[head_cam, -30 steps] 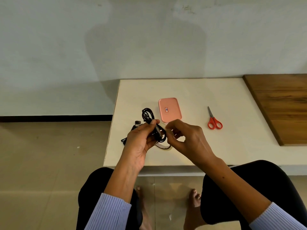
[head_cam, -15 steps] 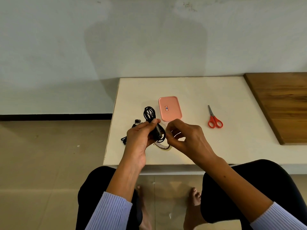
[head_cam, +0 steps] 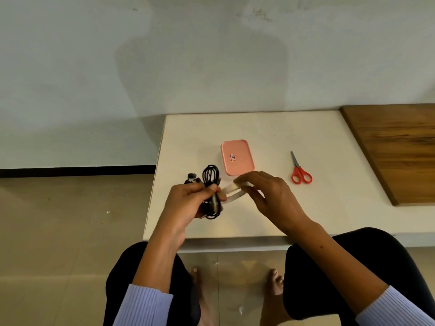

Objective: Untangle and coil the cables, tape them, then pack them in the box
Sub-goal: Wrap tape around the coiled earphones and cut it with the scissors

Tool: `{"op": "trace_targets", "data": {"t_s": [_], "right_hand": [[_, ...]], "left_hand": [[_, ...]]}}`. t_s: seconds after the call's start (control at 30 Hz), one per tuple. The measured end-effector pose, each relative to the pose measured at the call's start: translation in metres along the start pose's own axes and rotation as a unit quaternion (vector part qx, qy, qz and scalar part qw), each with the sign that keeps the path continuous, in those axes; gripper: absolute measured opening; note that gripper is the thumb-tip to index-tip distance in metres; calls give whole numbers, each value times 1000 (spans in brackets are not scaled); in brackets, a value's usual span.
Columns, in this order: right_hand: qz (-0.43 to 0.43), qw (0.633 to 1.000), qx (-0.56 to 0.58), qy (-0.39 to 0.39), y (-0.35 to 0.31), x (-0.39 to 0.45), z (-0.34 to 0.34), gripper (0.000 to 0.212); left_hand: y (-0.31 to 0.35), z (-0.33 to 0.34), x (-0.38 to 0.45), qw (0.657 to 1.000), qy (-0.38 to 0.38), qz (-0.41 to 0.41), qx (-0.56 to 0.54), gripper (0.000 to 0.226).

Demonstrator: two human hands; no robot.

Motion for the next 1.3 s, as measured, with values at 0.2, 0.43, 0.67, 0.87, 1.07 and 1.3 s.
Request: {"op": "trace_targets", "data": {"t_s": [0.2,0.43,0.67,0.87,1.07,1.3], "right_hand": [[-27,997,58,-45,-2,8,2,22],[45,991,114,44,4,9,-10,24],[150,977,141,51,9,1,-3,29],[139,984,115,17,8,1,4,13],[111,989,89,-35,0,3,13,13],[88,989,119,-6,-9,4,8,6]], "left_hand": [[0,1,4,1000,-13,15,-17,19],[-7,26,11,978,-78,-47,-187,15],[-10,34,15,964,-85,-58,-244,23],[-16,29,17,974,-36,-56,-215,16],[-15,24,17,987,-5,-38,-156,14],[-15,16,19,981,15,-38,-189,12]]}}
Point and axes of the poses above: each hand's wrist, its own x-axis towards the middle knuckle, its own z-axis out of the palm, y = z × x, the point moved 9 cm from there along x, towards the middle knuckle, and after that the axes turned 3 degrees about -y, right-handed, at the moved point
